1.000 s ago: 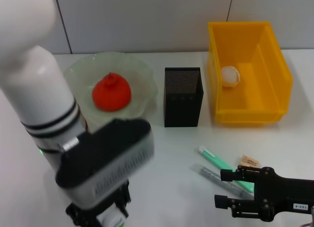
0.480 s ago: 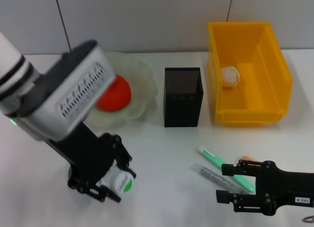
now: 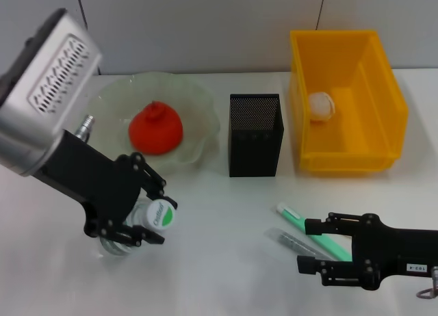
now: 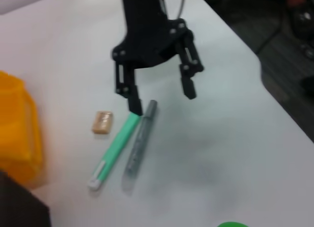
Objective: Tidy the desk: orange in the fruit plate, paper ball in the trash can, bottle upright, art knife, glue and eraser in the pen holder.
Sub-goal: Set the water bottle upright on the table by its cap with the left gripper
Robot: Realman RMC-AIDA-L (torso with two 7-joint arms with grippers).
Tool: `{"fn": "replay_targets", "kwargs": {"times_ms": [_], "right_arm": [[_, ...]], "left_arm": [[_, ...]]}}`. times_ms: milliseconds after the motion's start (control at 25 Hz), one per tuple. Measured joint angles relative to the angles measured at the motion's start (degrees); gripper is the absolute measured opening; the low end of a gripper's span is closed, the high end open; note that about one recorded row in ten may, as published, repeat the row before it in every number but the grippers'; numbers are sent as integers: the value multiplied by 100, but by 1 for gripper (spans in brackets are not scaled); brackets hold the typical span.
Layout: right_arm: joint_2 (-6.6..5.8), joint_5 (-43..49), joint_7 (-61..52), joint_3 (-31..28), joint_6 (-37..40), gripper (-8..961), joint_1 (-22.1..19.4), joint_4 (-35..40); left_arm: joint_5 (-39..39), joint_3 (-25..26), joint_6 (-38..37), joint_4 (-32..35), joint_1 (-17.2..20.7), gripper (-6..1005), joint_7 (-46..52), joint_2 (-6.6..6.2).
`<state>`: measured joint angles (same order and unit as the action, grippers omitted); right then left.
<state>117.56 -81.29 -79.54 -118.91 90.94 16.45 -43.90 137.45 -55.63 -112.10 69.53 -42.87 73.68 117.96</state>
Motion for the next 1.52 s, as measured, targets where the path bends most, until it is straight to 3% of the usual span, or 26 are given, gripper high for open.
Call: {"fn": "replay_targets", "kwargs": {"times_ms": [360, 760, 1000, 1520], "right_arm": [[2, 0, 71, 0, -6, 737, 68, 13], [20, -1, 71, 0, -6, 738, 142, 24], [33, 0, 70, 0, -6, 738, 157, 22], [29, -6, 72, 0, -6, 738, 157, 22]], "left_arm": [[-23, 1035, 56, -2, 117, 452, 91, 2], [-319, 1808, 144, -21, 212, 454, 579, 17], [-713, 1926, 414, -26, 451, 455, 1102, 20], [-988, 1909, 705, -191, 706, 457, 1230, 44]]}}
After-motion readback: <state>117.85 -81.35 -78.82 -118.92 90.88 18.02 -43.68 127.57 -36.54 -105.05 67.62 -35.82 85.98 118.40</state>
